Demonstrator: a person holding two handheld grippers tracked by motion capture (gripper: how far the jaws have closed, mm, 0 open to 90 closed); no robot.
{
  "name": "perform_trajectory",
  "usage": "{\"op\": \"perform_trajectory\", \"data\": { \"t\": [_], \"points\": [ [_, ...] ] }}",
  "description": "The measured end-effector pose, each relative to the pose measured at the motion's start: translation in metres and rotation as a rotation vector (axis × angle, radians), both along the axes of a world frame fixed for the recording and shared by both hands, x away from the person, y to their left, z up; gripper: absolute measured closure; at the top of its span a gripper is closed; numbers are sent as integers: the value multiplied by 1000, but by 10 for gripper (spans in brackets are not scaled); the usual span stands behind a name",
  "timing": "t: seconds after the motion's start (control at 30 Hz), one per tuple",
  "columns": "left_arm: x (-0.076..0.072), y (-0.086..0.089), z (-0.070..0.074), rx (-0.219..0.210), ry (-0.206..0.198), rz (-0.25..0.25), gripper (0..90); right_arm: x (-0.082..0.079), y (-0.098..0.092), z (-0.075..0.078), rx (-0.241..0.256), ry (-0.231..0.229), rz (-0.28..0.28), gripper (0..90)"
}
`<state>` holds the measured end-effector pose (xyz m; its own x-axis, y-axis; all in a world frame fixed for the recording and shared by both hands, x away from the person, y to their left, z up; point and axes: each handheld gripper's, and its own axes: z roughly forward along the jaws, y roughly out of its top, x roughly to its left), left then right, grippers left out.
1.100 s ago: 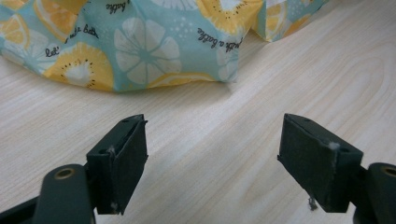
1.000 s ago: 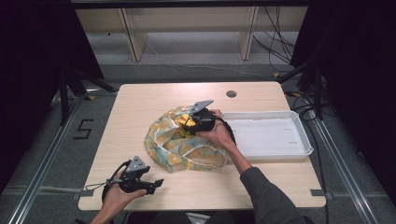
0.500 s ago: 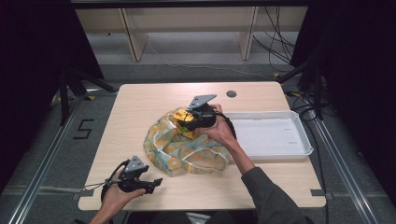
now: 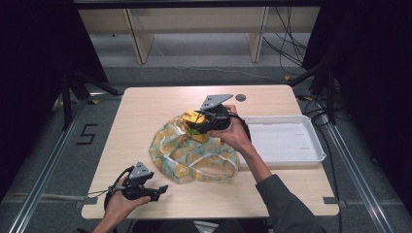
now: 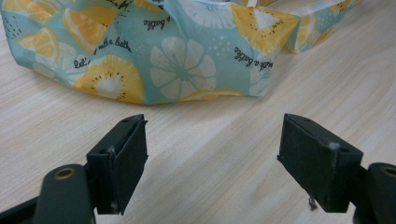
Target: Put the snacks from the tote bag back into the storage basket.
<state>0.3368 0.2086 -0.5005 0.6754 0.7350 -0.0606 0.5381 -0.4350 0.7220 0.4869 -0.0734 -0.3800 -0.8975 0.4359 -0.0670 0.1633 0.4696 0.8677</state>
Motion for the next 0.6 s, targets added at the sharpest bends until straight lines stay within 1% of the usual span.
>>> {"op": "perform_trajectory", "data": {
  "t": [0.03,0.07,0.1,0.13,0.17,0.2,0.23,0.27,0.3,0.37,0.43,0.47,0.5,0.53,0.57,0.6],
  "points": [
    [0,0,0,-2,1,3,231,-1,-3,3,0,-1,9,519],
    [-1,0,0,-1,0,5,231,-2,-5,4,4,-13,15,519],
    [-1,0,0,-1,-3,6,231,-4,-9,8,14,-7,10,519],
    [-1,0,-1,-12,-12,7,231,-6,-13,10,19,-6,1,519],
    [-1,1,1,1,-4,2,231,-8,-16,13,20,-13,7,519],
    [-1,1,1,-3,-7,1,231,-10,-21,16,28,-7,-8,519],
    [-1,2,1,0,-6,-1,231,-11,-25,19,31,-15,3,519],
    [-1,1,0,-15,-5,12,231,-14,-29,21,38,-14,-17,519],
    [-1,2,0,4,-2,4,231,-16,-34,24,30,-21,-8,519],
    [-1,2,1,0,3,7,231,-20,-42,26,35,-40,-13,519],
    [-1,2,0,1,3,7,231,-23,-52,28,31,-40,-23,519],
    [-1,2,0,0,3,8,230,-26,-58,29,36,-44,-37,519],
    [-1,2,1,2,2,6,230,-28,-64,30,36,-34,-45,519],
    [-1,3,1,4,-3,2,231,-30,-68,30,40,-33,-62,519],
    [-1,3,1,5,-4,1,231,-31,-73,30,31,-42,-51,519],
    [-1,2,0,-4,-2,6,230,-33,-77,29,34,-54,-56,519]
  ]
}}
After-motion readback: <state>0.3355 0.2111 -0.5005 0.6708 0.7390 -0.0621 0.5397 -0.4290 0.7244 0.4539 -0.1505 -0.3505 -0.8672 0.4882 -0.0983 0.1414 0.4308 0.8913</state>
